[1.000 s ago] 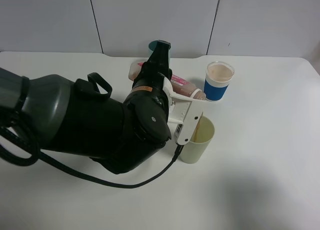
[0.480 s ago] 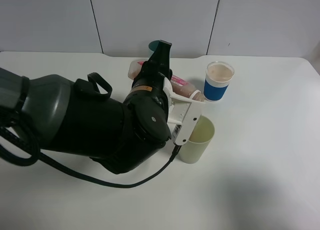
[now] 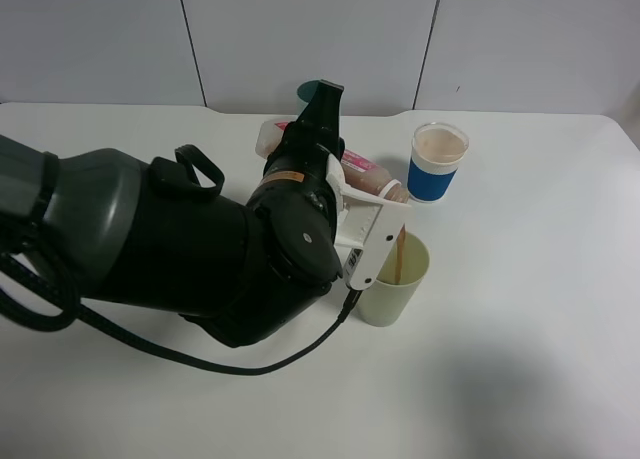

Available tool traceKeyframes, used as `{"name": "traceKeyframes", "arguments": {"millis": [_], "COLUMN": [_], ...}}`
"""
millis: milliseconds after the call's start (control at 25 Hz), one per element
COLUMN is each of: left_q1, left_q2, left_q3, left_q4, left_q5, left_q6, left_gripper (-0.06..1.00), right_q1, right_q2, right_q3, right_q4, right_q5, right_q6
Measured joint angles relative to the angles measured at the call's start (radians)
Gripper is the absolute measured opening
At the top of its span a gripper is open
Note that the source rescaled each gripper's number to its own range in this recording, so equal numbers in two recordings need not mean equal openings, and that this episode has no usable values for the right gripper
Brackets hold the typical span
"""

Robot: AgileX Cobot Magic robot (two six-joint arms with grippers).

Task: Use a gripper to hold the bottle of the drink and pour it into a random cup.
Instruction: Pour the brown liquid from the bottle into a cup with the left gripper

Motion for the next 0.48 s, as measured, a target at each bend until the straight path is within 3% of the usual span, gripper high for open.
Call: {"name": "traceKeyframes", "arguments": {"millis": [480], "left_q1": [0.0], "left_q2": [0.0], "left_q3": [0.0], "left_q4": [0.001], "left_q5": [-0.008], "left_q6": [0.042], "left_gripper": [0.04], "right_q1": [0.0], "right_q2": [0.0], "right_q3": [0.0], "right_q4": [0.0], "right_q5": [0.0], "right_q6": [0.0]}}
